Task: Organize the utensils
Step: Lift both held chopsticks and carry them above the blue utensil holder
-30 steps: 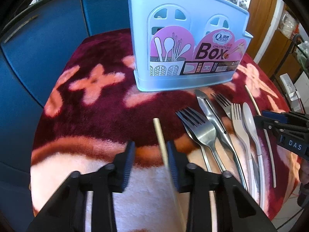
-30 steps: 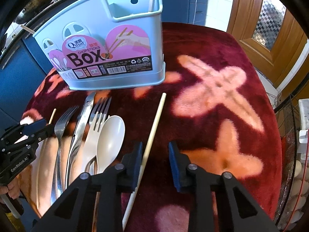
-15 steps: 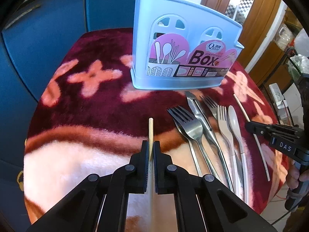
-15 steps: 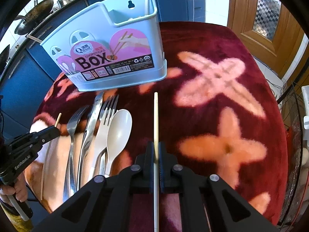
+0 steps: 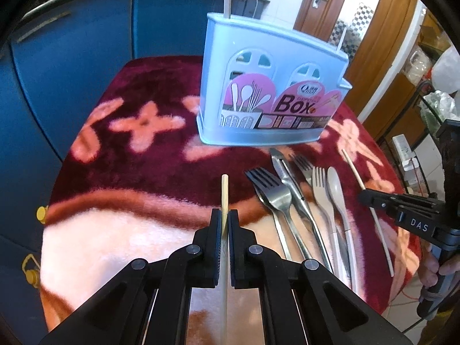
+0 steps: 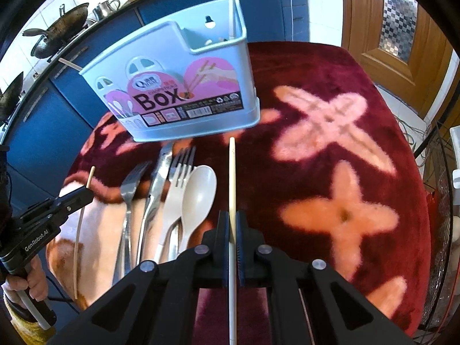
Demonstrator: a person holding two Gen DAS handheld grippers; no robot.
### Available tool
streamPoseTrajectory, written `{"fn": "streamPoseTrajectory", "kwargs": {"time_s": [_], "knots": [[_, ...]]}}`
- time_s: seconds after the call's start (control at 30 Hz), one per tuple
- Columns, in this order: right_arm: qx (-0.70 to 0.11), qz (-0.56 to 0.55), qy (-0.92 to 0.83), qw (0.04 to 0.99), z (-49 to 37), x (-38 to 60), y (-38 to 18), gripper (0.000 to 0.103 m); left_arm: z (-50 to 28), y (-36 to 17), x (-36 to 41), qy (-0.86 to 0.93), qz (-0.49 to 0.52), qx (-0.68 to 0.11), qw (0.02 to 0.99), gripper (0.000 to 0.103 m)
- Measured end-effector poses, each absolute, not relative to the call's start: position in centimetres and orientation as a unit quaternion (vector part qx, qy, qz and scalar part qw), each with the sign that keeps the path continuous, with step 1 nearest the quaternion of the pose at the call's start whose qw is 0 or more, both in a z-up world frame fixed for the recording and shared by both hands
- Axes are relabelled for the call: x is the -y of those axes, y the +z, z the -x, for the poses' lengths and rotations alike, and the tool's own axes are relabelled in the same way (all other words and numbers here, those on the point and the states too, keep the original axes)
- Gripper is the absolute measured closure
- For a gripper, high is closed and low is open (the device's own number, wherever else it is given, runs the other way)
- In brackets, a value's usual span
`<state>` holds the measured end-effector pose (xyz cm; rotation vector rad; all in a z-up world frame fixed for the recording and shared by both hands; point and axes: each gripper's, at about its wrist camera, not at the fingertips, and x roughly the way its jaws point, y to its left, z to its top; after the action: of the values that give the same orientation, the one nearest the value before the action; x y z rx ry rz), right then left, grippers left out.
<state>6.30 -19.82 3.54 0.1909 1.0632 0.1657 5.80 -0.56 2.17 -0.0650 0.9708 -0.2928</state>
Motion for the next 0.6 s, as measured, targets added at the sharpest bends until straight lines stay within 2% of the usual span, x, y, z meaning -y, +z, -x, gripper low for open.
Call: {"fn": "streamPoseTrajectory", "kwargs": {"time_s": [0.6], "knots": [[-0.419,-0.071,0.092,0.900,-3.8,17.5,8.4,0.097,-3.8,6.1,0.2,-0.142,0.043,-0.393,0.908,0.099]]}}
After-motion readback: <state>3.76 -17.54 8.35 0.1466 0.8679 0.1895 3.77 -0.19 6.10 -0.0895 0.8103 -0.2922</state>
